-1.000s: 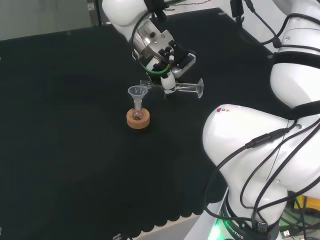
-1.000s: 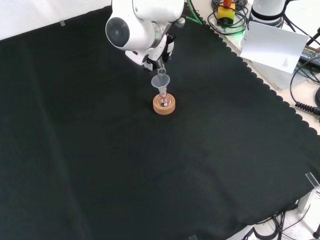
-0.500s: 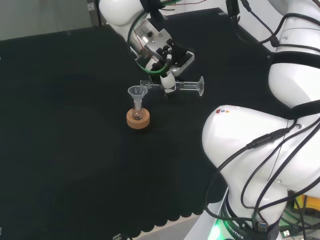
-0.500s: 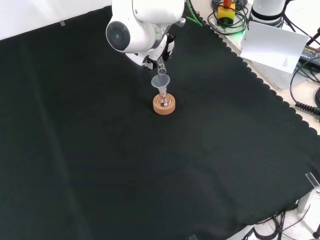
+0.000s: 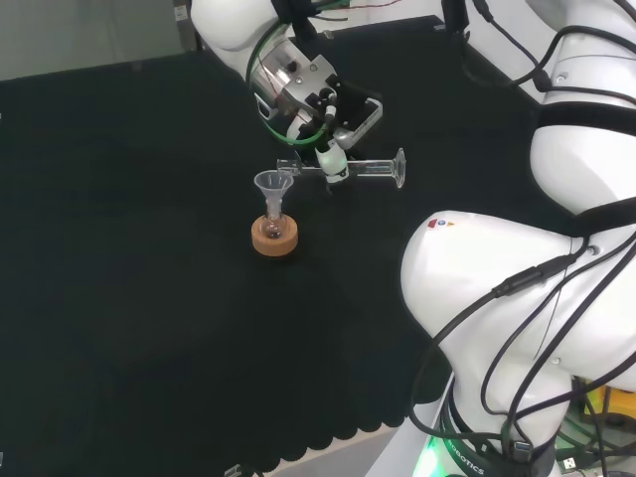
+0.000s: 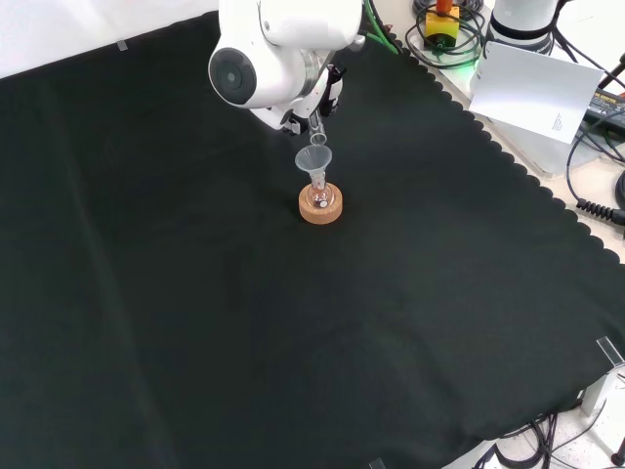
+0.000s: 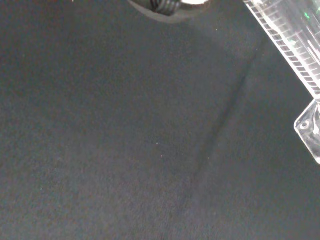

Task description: Pour the water from the graduated cylinder into the round-bottom flask.

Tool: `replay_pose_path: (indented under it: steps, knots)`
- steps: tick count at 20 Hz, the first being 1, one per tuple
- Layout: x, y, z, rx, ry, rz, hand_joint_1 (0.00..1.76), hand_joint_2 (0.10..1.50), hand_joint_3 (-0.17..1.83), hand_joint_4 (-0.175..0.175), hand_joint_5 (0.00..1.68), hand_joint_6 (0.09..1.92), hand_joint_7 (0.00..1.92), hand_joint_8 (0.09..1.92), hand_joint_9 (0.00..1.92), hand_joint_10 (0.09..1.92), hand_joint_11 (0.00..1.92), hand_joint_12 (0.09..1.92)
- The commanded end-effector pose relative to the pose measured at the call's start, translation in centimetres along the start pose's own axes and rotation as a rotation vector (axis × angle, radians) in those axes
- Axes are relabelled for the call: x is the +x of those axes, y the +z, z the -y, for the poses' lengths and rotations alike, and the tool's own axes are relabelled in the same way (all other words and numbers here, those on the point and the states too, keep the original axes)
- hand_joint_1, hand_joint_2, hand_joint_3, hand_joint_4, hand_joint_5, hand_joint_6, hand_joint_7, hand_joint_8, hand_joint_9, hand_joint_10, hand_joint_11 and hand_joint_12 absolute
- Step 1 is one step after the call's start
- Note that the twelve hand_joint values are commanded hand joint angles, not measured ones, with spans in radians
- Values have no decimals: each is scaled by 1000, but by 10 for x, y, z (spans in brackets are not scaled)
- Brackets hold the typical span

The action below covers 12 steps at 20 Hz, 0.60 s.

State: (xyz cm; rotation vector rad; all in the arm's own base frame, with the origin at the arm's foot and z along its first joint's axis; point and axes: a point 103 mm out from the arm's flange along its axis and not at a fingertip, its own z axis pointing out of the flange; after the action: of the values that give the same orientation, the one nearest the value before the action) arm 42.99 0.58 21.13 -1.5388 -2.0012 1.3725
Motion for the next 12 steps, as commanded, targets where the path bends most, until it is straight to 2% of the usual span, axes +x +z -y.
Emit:
replay_pose_path:
  steps: [1, 12]
  knots:
    - [3, -3, 2, 17, 13, 4, 1396, 1045, -1, -175, 1062, 849, 940, 973, 1301, 598, 1293, 704]
    - [1, -4, 7, 42, 26, 11, 1396, 1044, -1, -175, 1063, 847, 942, 970, 1302, 596, 1295, 702]
